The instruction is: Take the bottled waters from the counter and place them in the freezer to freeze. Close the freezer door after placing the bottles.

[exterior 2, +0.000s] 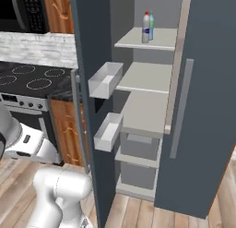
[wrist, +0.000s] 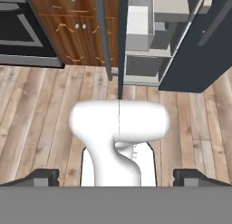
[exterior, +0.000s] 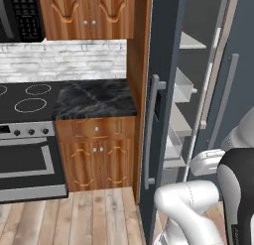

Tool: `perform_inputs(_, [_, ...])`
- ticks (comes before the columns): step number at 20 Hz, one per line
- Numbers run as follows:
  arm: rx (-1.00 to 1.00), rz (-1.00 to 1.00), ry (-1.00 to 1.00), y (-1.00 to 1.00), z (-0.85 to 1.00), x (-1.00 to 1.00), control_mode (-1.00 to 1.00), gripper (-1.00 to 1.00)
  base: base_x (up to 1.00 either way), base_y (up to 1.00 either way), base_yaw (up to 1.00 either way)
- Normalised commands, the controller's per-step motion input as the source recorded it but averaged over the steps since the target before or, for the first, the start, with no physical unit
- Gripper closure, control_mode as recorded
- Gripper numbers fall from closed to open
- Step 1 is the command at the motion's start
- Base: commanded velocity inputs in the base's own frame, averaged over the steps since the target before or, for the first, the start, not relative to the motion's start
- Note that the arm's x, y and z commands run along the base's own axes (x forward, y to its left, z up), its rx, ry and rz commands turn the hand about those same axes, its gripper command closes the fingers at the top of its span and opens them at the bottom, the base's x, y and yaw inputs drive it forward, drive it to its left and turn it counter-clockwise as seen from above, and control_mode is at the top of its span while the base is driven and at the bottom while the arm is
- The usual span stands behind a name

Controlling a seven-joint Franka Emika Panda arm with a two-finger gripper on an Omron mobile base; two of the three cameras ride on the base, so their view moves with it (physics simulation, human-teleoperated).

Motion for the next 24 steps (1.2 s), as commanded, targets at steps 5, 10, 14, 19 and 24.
perform_inputs(5, [0.0, 0.0, 0.0, 0.0, 0.0, 0.0, 1.0, -1.0, 0.24, 0.2, -0.12])
perform_inputs(10, [0.0, 0.0, 0.0, 0.0, 0.0, 0.0, 1.0, -1.0, 0.26, 0.0, -0.13])
perform_inputs(14, [0.0, 0.0, 0.0, 0.0, 0.0, 0.0, 1.0, -1.0, 0.19, 0.1, -0.12])
perform_inputs(19, [0.0, 0.0, 0.0, 0.0, 0.0, 0.0, 1.0, -1.0, 0.31, 0.12, -0.1])
perform_inputs(24, [0.0, 0.0, 0.0, 0.0, 0.0, 0.0, 1.0, -1.0, 0.34, 0.09, -0.09])
